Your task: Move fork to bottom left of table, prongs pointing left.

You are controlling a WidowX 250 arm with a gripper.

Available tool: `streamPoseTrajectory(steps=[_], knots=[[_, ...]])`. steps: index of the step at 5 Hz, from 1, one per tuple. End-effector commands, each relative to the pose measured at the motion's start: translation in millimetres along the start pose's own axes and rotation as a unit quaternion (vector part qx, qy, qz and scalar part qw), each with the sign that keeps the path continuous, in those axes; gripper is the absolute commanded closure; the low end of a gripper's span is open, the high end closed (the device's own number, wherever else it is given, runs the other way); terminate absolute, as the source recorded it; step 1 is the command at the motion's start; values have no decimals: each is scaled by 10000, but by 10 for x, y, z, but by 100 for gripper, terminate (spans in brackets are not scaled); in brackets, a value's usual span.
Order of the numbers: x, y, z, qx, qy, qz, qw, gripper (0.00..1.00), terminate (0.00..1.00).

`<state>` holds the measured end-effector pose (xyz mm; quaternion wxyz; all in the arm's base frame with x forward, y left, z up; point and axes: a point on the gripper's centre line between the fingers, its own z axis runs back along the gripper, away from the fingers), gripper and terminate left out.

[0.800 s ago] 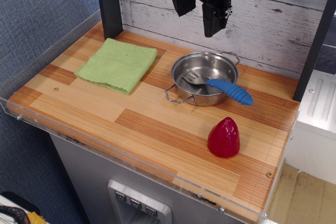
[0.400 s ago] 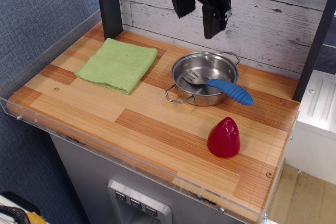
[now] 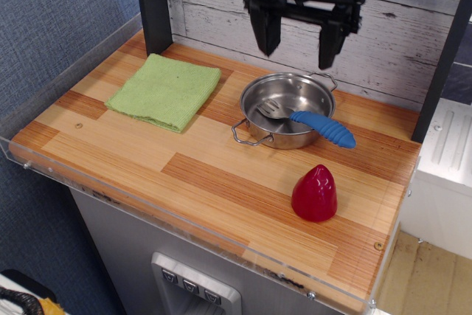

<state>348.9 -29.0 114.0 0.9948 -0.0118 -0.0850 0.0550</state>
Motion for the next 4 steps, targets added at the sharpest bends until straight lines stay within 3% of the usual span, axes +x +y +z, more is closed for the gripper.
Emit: streamPoseTrajectory(steps=[1,2,3,4], knots=[[83,-42,-32,303,-173,2245,9738,0,0],[51,-27,-81,467,-71,3437,9379,0,0],[30,20,-215,351,114,4531,8907,0,0],[65,20,-341,266,35,4678,8834,0,0]])
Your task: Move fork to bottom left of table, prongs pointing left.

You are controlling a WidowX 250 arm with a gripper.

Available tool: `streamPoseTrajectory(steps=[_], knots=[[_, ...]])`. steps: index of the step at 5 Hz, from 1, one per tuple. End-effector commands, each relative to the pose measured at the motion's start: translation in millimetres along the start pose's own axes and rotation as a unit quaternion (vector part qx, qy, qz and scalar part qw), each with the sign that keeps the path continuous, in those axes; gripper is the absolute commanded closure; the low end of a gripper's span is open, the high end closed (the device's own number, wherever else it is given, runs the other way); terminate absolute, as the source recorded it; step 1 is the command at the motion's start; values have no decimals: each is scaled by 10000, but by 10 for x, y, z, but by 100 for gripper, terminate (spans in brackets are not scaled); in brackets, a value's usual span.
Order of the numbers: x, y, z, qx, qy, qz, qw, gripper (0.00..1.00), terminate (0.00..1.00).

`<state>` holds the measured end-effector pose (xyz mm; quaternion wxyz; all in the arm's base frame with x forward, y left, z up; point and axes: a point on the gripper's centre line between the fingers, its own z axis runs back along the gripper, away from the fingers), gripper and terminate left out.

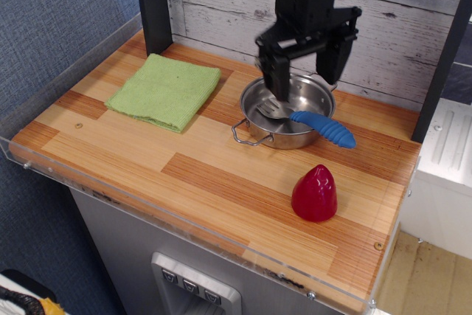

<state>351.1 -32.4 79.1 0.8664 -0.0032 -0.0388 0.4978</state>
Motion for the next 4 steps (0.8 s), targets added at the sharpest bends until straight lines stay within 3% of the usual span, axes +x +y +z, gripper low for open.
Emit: streamPoseTrajectory(steps=[1,4], knots=[[123,-95,-41,-320,-258,291,9987,0,0],[164,-29,-296,-335,-1,334,9989,0,0]])
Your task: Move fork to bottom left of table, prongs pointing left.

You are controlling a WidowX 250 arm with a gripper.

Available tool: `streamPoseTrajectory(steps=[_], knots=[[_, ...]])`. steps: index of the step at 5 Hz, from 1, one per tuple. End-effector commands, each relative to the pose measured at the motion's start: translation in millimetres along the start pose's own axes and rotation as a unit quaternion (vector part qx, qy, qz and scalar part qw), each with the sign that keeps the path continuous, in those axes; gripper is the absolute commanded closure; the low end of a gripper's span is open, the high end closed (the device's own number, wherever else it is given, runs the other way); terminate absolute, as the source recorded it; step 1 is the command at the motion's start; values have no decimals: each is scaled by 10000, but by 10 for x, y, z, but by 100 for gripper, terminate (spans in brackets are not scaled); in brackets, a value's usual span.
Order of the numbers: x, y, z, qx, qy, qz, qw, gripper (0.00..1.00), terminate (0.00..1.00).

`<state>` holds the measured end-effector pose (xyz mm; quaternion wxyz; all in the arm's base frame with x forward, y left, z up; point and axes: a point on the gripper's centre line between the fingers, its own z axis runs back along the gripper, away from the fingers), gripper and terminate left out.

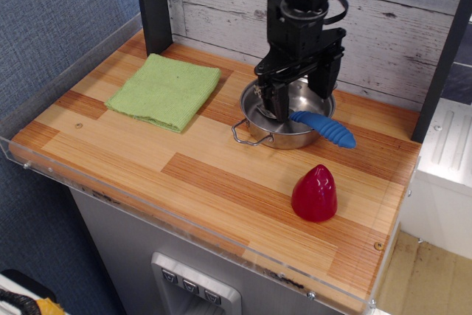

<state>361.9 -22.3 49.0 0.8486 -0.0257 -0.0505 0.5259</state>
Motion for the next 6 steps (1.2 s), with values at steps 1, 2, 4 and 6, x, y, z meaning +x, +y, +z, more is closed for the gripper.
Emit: streamPoseTrajectory(steps=[1,2,4,6], knots=[[76,19,-64,-103,70,10,9999,0,0],[98,51,-141,-67,152,-12,9999,0,0],[129,52,-231,-71,184,-91,9998,0,0],[150,67,-144,-177,123,-87,9997,100,0]])
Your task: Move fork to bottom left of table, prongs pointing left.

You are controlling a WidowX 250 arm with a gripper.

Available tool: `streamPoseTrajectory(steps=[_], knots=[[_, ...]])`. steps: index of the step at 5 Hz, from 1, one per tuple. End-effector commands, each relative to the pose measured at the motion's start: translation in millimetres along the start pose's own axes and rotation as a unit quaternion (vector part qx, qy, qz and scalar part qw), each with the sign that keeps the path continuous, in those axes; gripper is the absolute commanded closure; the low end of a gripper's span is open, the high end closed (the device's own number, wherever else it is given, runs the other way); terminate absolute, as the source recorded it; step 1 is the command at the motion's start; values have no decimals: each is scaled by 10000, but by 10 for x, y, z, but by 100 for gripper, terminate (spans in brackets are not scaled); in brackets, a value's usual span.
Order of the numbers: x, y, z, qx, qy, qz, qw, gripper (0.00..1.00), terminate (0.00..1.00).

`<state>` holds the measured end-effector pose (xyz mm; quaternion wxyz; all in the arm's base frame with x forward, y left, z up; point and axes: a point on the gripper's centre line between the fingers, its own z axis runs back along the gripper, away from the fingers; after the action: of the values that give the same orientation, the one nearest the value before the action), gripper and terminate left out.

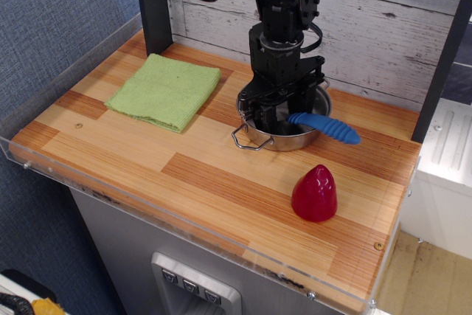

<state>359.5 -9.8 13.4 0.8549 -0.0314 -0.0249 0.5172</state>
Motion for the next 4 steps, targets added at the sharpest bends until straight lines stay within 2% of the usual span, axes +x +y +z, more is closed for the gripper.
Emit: streamPoseTrajectory(steps=[1,3,4], knots=[[73,-43,335,-317,-232,56,9992,100,0],[79,-120,624,-549,-354,-42,9979,100,0],[76,-83,849,-603,-540,-241,9964,100,0]])
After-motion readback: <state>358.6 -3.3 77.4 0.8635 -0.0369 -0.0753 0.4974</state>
